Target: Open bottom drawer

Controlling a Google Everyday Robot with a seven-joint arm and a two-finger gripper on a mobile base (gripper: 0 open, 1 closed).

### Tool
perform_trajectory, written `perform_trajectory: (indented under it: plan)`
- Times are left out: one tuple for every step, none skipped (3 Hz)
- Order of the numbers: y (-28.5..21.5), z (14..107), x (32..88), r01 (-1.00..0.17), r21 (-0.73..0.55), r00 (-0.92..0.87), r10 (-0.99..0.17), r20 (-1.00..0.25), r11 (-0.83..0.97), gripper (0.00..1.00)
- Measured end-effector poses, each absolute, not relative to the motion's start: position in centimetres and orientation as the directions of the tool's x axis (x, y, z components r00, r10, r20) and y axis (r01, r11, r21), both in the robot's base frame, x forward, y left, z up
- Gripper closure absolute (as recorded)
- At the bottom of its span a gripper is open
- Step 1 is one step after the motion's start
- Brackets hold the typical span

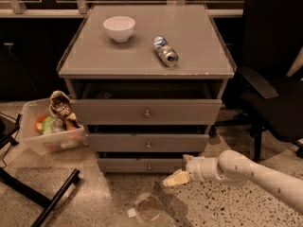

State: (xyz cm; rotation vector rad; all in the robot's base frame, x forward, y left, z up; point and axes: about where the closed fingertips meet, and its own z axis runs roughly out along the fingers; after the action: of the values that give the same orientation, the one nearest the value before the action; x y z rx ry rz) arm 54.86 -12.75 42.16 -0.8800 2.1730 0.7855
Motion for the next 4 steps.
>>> perform_trajectory:
  plan:
    - [-11.4, 33.7, 57.3, -0.713, 0.356, -0.627, -0.321, -0.71, 0.604, 0.0]
    - [-11.2, 32.5, 57.7, -0.704, 0.361, -0.636, -0.317, -0.704, 0.611, 0.0]
    - [-10.3, 29.8, 59.7, -0.706, 0.354, -0.624, -0.302, -0.721, 0.614, 0.0]
    - [-8.5, 27.0, 62.7, -0.72, 0.35, -0.597, -0.28, -0.752, 0.599, 0.0]
